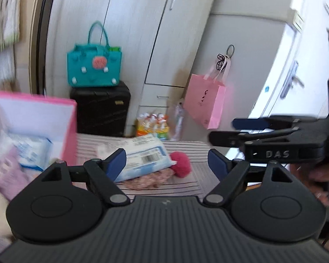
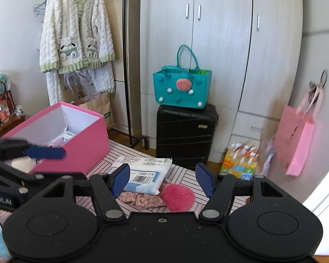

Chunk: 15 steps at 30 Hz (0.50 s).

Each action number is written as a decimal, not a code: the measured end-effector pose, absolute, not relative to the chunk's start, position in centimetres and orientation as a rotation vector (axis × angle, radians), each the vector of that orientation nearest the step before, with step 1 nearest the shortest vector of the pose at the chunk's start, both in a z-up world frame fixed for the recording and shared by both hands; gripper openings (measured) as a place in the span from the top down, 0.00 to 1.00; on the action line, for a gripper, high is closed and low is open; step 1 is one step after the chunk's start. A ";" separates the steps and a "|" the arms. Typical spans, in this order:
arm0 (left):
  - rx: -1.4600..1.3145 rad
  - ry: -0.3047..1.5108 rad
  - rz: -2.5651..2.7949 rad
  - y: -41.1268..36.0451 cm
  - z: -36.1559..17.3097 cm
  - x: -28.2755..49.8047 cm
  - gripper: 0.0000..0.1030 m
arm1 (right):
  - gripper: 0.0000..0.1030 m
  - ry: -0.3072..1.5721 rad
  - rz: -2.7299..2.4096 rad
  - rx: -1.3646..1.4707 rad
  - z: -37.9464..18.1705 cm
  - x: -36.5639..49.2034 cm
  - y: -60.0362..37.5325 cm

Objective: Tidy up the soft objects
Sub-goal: 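Move both tools toward the white wipes pack on the table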

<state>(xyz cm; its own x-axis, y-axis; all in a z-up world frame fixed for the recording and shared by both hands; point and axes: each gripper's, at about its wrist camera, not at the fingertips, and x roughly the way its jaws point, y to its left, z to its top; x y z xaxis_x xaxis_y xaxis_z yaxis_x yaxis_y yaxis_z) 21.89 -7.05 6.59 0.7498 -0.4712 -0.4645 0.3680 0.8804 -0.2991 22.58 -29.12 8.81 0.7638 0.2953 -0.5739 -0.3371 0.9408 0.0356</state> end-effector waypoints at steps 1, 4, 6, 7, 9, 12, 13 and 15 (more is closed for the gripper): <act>-0.202 0.571 -0.460 -7.2 6.3 22.4 0.21 | 0.31 0.617 0.351 -0.053 8.5 23.3 -29.2; -0.220 0.589 -0.445 -7.8 5.5 23.8 0.21 | 0.31 0.636 0.372 -0.002 7.1 25.7 -29.2; -0.206 0.597 -0.424 -8.4 4.9 24.6 0.21 | 0.31 0.654 0.374 0.039 6.0 27.5 -29.3; -0.191 0.600 -0.405 -8.8 4.6 24.9 0.21 | 0.31 0.668 0.375 0.059 5.4 28.5 -29.4; -0.164 0.617 -0.368 -9.4 3.8 25.8 0.21 | 0.31 0.701 0.382 0.091 4.1 30.4 -29.6; -0.082 0.691 -0.272 -10.6 2.4 27.8 0.19 | 0.31 0.753 0.399 0.124 2.1 32.9 -29.5; -0.048 0.699 -0.250 -10.9 2.0 28.3 0.19 | 0.31 0.768 0.404 0.127 1.4 33.6 -29.4; -0.052 0.715 -0.237 -10.8 1.6 29.0 0.19 | 0.31 0.794 0.402 0.118 0.1 34.6 -29.1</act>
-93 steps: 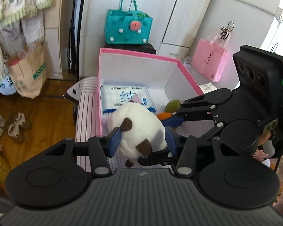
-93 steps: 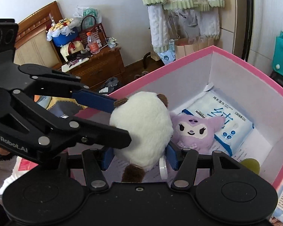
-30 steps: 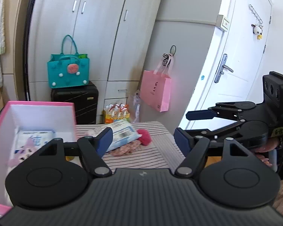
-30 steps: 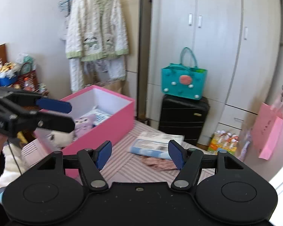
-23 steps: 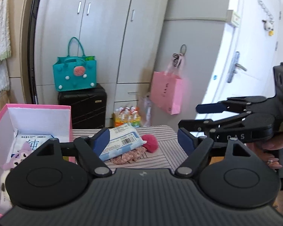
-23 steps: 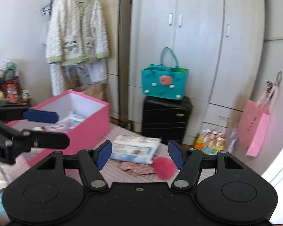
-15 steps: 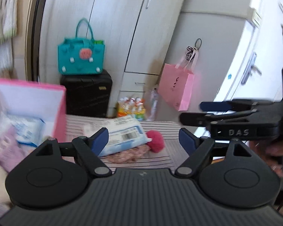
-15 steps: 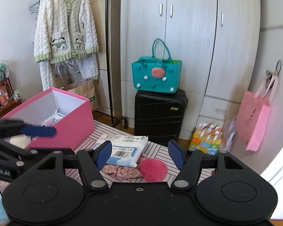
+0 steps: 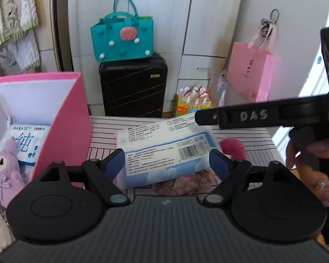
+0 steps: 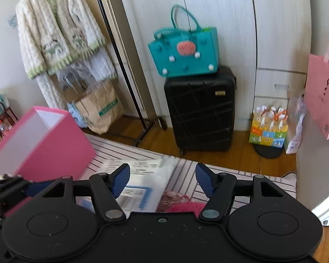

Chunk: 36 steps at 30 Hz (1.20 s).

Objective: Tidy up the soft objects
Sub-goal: 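Move both tools toward the white wipes pack on the table, then close the left tool on the wipes pack while the right tool grips its other end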

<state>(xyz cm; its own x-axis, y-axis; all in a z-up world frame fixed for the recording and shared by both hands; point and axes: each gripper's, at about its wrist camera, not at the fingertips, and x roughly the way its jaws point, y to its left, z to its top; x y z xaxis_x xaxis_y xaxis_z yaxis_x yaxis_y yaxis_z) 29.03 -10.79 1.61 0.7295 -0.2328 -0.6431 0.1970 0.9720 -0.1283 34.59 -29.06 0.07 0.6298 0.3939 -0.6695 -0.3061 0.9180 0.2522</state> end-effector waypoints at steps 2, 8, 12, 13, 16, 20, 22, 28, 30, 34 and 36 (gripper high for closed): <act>-0.094 0.738 -0.246 -10.4 1.2 29.7 0.18 | 0.31 0.811 0.416 0.116 -0.9 35.2 -28.8; -0.196 0.756 -0.271 -9.8 -0.8 31.1 0.18 | 0.31 0.847 0.488 0.185 -2.3 35.9 -28.8; -0.212 0.753 -0.259 -9.6 -1.0 31.0 0.18 | 0.50 0.852 0.498 0.228 -2.8 36.0 -29.0; -0.211 0.749 -0.258 -9.7 -0.9 30.8 0.18 | 0.54 0.850 0.503 0.234 -2.9 35.9 -29.1; -0.194 0.738 -0.274 -10.1 -0.5 30.3 0.18 | 0.73 0.831 0.513 0.249 -2.8 35.8 -29.3; -0.191 0.737 -0.277 -10.0 0.1 29.5 0.18 | 0.82 0.794 0.542 0.225 -1.5 34.7 -29.4; -0.187 0.739 -0.267 -9.6 0.2 28.9 0.18 | 0.84 0.780 0.548 0.208 -0.7 33.8 -29.3; -0.255 0.710 -0.326 -7.4 -0.2 26.8 0.18 | 0.87 0.739 0.499 0.155 1.1 29.7 -30.2; -0.287 0.709 -0.364 -7.2 -0.2 26.3 0.18 | 0.87 0.739 0.495 0.149 1.3 28.0 -30.7; -0.367 0.727 -0.403 -7.3 -0.5 26.8 0.18 | 0.88 0.762 0.486 0.169 0.8 25.3 -31.9; -0.357 0.715 -0.393 -7.4 -0.7 26.8 0.18 | 0.88 0.783 0.474 0.173 0.1 24.7 -32.3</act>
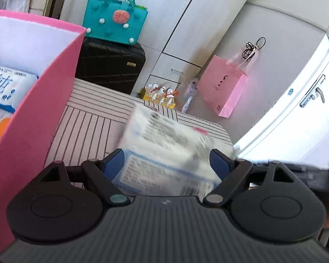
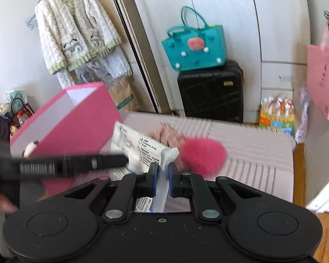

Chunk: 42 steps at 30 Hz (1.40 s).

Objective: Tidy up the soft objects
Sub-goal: 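Close the left tool on the wipes pack while the right tool grips its other end, then lift the wipes pack with both tools and carry it over the pink box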

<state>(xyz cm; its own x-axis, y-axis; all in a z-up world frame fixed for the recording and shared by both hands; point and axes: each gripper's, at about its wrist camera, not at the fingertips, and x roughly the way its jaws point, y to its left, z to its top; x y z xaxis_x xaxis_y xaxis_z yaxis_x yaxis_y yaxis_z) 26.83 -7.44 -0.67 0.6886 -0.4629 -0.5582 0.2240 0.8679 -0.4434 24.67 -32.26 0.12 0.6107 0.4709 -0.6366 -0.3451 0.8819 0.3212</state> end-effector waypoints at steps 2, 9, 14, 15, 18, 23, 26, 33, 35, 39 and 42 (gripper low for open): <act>-0.315 0.701 -0.375 -7.8 -0.8 27.1 0.18 | 0.88 0.808 0.464 0.180 -0.7 24.3 -32.5; -0.241 0.753 -0.353 -8.5 -2.9 29.0 0.18 | 0.88 0.807 0.440 0.238 -2.0 24.8 -33.5; -0.279 0.768 -0.376 -8.4 -3.4 28.6 0.20 | 0.87 0.794 0.419 0.233 -2.7 25.0 -33.3; -0.266 0.768 -0.381 -8.5 -3.4 28.4 0.21 | 0.87 0.787 0.418 0.227 -2.8 24.9 -33.2; -0.203 0.761 -0.369 -8.8 -3.4 28.0 0.38 | 0.85 0.767 0.407 0.195 -2.8 24.7 -32.7; -0.117 0.735 -0.373 -9.4 -3.4 27.6 0.62 | 0.81 0.749 0.340 0.195 -3.4 25.1 -32.6; -0.113 0.740 -0.370 -9.3 -3.2 26.6 0.65 | 0.81 0.731 0.311 0.217 -3.7 24.9 -32.3; -0.141 0.802 -0.414 -8.1 -3.2 25.2 0.69 | 0.73 0.754 0.318 0.223 -4.0 24.3 -32.0; -0.107 0.787 -0.401 -8.5 -3.4 25.2 0.65 | 0.72 0.764 0.303 0.224 -4.3 24.5 -32.1; -0.131 0.796 -0.403 -8.3 -3.6 25.8 0.61 | 0.64 0.779 0.270 0.240 -4.5 24.1 -32.3; -0.116 0.791 -0.404 -8.5 -3.6 26.0 0.58 | 0.56 0.802 0.267 0.248 -4.4 23.5 -32.5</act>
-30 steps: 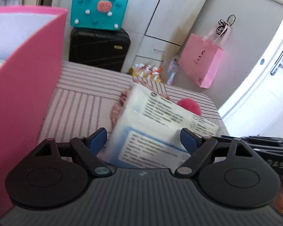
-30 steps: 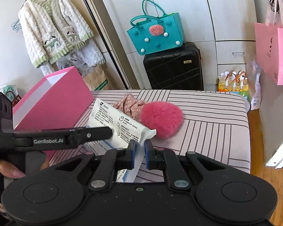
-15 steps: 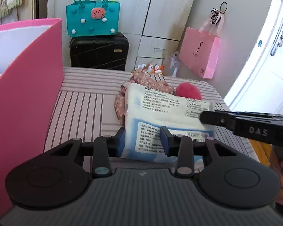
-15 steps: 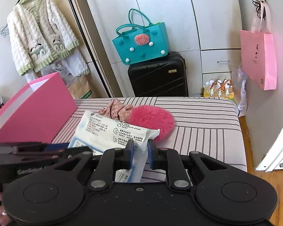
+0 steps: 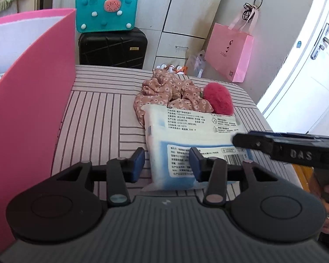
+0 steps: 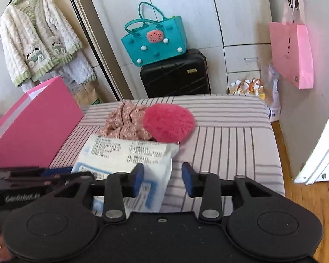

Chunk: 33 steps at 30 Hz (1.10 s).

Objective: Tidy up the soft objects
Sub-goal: 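Lift the wipes pack with both tools and carry it over the pink box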

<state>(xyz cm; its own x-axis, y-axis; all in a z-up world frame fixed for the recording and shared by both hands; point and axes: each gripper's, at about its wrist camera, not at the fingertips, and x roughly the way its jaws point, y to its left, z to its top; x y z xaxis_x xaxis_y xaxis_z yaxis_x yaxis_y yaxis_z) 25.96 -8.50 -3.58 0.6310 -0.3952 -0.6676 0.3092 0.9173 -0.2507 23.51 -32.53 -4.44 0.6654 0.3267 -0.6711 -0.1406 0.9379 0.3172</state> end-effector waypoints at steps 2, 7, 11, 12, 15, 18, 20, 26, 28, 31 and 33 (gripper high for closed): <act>-0.127 0.787 -0.426 -8.6 -3.8 26.1 0.59 | 0.56 0.830 0.272 0.277 -4.8 23.3 -32.8; -0.124 0.781 -0.466 -8.8 -3.6 25.3 0.69 | 0.63 0.860 0.328 0.365 -5.4 22.8 -33.0; -0.145 0.798 -0.491 -8.6 -3.1 24.3 0.71 | 0.65 0.867 0.303 0.324 -5.0 22.2 -32.3; -0.148 0.800 -0.504 -8.6 -3.0 23.7 0.71 | 0.65 0.870 0.298 0.313 -4.8 21.9 -32.1; -0.115 0.794 -0.523 -8.7 -2.2 22.2 0.71 | 0.65 0.883 0.287 0.294 -4.2 21.1 -31.9; -0.098 0.784 -0.538 -8.4 -1.4 20.9 0.71 | 0.63 0.893 0.298 0.305 -3.6 19.9 -32.0; -0.085 0.771 -0.556 -8.1 -0.9 20.0 0.71 | 0.62 0.893 0.302 0.302 -3.1 18.9 -31.8; -0.024 0.731 -0.581 -7.1 0.0 17.5 0.71 | 0.58 0.897 0.319 0.262 -1.7 16.4 -30.5; -0.011 0.726 -0.583 -6.7 0.4 16.6 0.71 | 0.57 0.899 0.325 0.257 -1.3 15.7 -30.1; 0.007 0.717 -0.592 -6.0 0.9 15.4 0.71 | 0.55 0.898 0.341 0.237 -0.7 14.5 -29.3; 0.007 0.719 -0.600 -5.4 1.2 14.8 0.71 | 0.54 0.898 0.350 0.219 -0.3 13.8 -28.8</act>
